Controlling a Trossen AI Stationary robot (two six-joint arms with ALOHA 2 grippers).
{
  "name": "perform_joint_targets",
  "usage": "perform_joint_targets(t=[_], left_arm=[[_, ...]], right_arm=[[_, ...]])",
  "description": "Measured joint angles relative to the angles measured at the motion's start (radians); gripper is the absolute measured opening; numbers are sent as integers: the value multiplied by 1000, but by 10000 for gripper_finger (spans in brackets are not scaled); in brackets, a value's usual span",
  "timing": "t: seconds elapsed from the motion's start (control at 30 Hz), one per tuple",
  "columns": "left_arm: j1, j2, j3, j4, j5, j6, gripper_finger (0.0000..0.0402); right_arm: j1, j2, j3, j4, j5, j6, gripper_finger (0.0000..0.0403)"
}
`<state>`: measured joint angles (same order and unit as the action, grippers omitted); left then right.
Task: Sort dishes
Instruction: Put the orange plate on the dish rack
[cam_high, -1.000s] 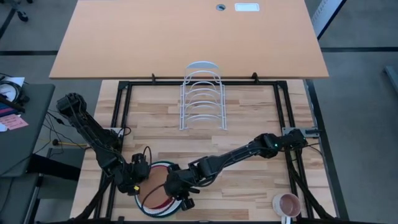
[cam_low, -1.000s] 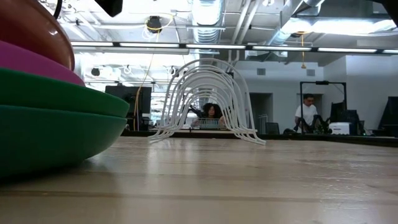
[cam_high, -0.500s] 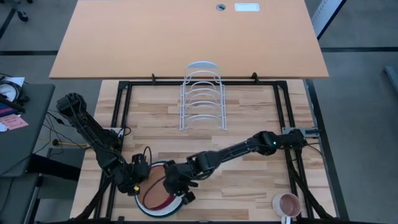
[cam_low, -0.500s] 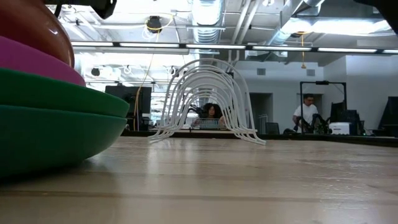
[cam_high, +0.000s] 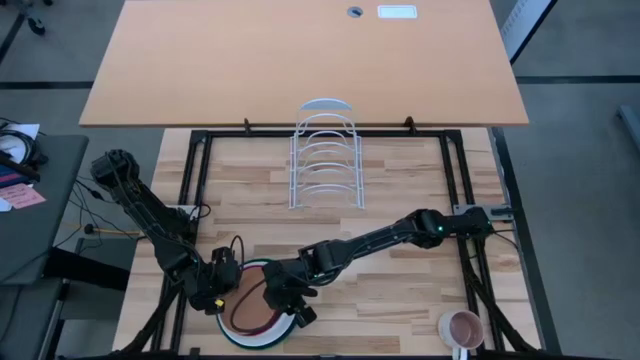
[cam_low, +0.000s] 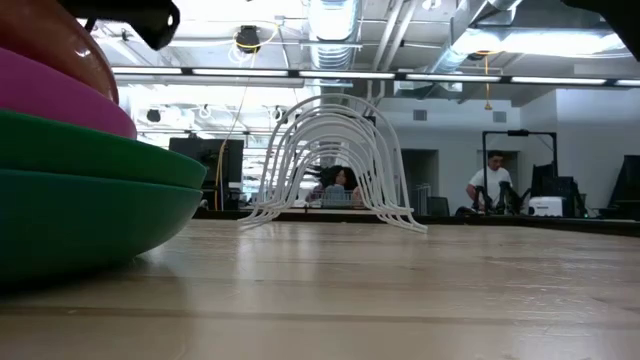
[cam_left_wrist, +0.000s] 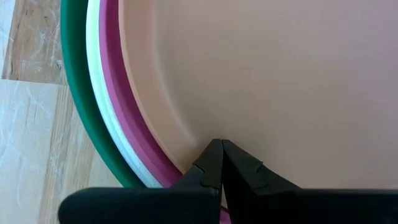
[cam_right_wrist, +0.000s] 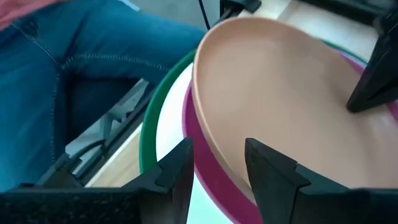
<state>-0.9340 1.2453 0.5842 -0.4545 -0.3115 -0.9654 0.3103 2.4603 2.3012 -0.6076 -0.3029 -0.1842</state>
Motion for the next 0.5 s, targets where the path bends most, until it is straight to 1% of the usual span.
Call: perform_joint_targets(t=[0.1,0.27,0.37,0.5], left_arm=[[0,0,0,1,0,0,0],[0,0,0,1,0,1,0],[0,0,0,1,-1,7,0],[0,0,0,1,-2,15,0]], right_arm=[[-4,-1,-36,42,-3,-10,148],[-12,0,-39,44,-3,-56,143],[-14,-1,-38,48,-8,-80,127],[-15,-1,-38,51,-17,-87,91]])
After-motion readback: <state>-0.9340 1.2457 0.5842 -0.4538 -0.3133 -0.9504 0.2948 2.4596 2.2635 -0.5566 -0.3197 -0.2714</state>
